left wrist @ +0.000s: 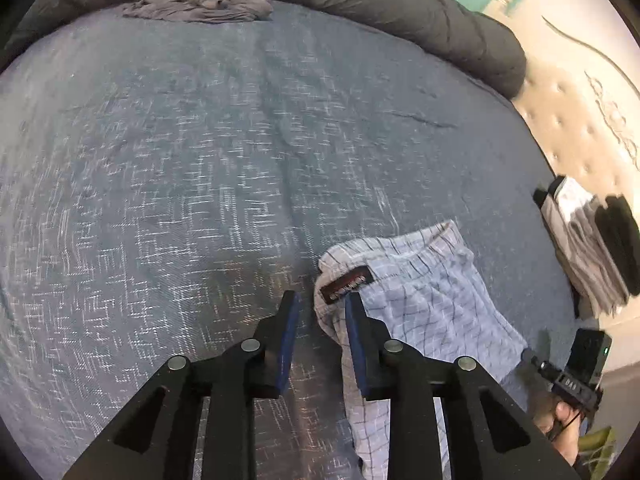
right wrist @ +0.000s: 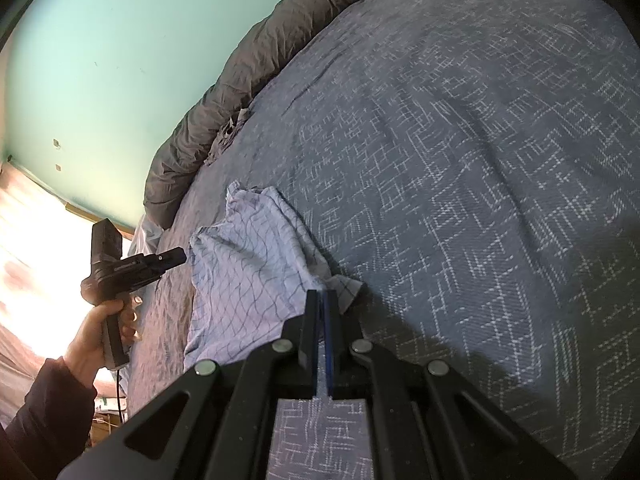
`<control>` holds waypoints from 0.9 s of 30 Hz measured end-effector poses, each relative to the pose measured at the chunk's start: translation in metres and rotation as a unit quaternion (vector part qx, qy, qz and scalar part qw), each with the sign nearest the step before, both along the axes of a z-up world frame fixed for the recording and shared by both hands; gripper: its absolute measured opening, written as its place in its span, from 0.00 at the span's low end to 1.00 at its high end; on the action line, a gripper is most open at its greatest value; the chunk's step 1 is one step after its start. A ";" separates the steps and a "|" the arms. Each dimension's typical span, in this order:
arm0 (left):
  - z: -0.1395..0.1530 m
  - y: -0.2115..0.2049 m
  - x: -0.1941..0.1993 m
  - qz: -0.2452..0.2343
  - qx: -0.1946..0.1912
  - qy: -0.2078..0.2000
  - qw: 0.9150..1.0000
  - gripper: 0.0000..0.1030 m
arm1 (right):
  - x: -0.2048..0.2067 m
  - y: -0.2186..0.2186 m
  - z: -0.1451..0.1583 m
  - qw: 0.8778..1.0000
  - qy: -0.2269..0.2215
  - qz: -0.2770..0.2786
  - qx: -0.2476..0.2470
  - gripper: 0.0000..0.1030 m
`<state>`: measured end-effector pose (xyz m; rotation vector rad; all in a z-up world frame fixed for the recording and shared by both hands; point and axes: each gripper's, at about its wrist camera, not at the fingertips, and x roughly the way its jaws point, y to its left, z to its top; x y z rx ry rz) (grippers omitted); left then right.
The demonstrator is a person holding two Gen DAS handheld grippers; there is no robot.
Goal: Fold clothes
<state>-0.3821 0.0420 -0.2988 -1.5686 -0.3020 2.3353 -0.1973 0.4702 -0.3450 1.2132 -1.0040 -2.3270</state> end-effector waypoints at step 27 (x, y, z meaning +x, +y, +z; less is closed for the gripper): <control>-0.034 0.001 -0.011 0.041 0.101 -0.025 0.994 0.34 | -0.191 -0.142 0.048 0.967 -0.005 0.176 0.186 0.39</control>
